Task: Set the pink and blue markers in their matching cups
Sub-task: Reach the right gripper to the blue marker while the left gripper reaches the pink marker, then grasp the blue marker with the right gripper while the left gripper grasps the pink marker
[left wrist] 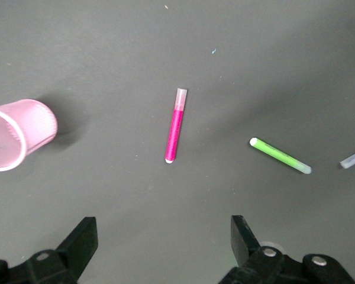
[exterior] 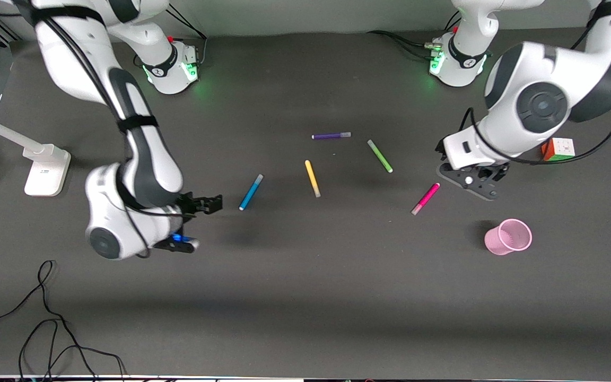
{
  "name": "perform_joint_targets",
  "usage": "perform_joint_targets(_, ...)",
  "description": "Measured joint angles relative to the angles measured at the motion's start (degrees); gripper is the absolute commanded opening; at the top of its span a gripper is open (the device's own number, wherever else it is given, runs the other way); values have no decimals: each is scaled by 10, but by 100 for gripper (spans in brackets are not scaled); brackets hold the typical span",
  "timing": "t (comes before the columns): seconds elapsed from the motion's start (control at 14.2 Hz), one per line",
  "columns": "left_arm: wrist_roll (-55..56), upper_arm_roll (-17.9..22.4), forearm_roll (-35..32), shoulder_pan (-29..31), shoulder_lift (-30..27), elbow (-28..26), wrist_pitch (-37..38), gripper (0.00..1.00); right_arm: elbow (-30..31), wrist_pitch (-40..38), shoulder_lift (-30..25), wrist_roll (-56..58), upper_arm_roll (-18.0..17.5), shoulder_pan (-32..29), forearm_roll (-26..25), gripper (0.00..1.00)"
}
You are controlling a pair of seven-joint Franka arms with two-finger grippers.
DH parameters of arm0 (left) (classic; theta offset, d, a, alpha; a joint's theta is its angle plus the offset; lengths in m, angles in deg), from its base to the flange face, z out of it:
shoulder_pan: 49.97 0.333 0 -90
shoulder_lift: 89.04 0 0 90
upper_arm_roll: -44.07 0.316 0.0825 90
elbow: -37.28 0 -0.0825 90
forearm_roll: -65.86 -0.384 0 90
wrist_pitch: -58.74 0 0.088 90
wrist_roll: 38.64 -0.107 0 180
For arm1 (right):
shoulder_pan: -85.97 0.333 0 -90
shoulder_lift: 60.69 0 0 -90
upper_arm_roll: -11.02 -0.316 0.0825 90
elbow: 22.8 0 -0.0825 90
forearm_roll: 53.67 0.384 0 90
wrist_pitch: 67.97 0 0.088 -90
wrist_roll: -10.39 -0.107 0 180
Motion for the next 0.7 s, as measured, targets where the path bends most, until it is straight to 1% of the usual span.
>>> perform_joint_targets(0.35,0,0,-19,-1,20,-106,-143,100,-22,5,83,-12,-4,11,42,99)
perform_joint_targets(0.56,0,1,-21,0,41,-144,-208,100,-32,19,125,-29,-5,28,53,99)
perform_joint_targets(0.7,0,1,-29,0,55,-167,-253,100,-37,28,141,-38,-6,36,53,96)
